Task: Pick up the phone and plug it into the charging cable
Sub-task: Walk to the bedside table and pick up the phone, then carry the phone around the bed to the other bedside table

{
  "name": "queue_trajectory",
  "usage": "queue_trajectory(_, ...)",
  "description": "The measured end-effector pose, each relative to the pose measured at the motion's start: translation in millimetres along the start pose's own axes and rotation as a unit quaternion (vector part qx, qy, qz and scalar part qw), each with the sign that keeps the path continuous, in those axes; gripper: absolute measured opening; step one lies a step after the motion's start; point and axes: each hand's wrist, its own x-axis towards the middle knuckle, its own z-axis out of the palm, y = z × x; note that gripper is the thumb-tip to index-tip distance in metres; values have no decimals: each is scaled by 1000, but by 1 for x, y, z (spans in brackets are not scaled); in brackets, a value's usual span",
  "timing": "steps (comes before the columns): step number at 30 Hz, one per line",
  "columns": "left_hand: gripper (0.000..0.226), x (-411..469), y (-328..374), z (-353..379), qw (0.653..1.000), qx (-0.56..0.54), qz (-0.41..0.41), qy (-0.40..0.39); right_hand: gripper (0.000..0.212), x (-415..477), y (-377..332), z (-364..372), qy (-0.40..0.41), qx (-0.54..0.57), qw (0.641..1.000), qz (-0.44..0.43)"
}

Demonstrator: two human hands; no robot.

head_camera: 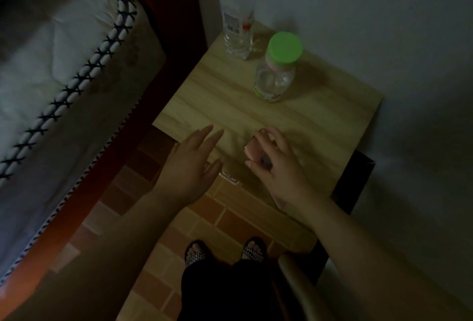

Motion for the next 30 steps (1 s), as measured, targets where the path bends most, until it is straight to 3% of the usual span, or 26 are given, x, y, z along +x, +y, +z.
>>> queue_trajectory(9,54,-125,93,-133,995,-48,-33,87,63,-92,-144,-75,47,113,992,-36)
queue_trajectory(17,51,-236,134,-215,970,-78,-93,210,56,-150,-272,-115,-7,152,972,-181)
queue_trajectory(23,48,-326,134,-251,934,-75,-155,314,54,-170,-355,-98,-87,138,945,-282)
queue_trajectory(30,45,-468,105,-273,878,-21,-267,398,54,-217,-465,-26,-175,143,897,-380)
